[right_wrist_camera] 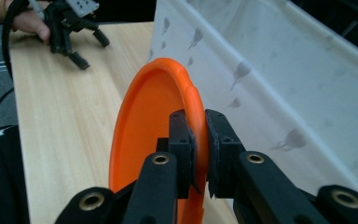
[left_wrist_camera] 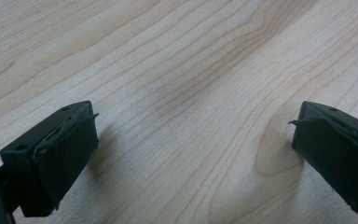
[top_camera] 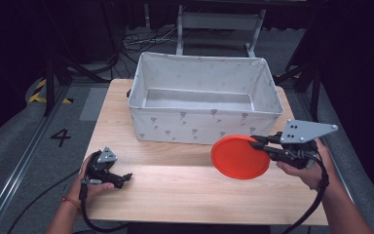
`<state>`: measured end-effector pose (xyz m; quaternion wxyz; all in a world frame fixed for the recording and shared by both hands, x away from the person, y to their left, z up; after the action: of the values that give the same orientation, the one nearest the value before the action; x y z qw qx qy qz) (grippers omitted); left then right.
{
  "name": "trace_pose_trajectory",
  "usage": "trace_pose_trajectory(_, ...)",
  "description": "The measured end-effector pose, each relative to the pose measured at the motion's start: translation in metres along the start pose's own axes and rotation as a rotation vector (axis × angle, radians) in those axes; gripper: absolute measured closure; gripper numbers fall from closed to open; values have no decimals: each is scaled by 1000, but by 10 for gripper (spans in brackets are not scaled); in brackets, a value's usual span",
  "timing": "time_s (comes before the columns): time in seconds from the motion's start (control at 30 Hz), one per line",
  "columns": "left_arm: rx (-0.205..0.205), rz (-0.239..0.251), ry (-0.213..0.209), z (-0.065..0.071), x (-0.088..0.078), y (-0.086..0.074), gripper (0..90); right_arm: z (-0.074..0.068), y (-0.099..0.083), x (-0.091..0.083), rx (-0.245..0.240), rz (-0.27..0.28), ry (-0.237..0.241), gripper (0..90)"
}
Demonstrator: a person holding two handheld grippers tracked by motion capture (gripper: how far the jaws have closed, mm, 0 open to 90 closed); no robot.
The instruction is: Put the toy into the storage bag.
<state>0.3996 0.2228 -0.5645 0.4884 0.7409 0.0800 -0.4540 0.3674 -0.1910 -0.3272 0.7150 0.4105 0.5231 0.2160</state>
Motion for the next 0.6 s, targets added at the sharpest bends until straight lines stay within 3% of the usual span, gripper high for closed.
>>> trace_pose_trajectory(0.33,5,1,0,0,0,0,5,27,45,-26,-15,36,-70,824)
trace_pose_trajectory(0.6,8,0,0,-1,0,0,5,49,66,-33,-8,65,-96,824)
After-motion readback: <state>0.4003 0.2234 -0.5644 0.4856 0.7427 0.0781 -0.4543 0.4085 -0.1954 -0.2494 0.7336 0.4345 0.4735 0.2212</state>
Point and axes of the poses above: each handheld gripper's, and its own axes: x roughly forward along the jaws, y roughly out of its top, z roughly to its right, the point moved 9 cm from there along x, roughly forward along the jaws, and after that the axes turned 10 degrees about y, right-handed, at the moved point
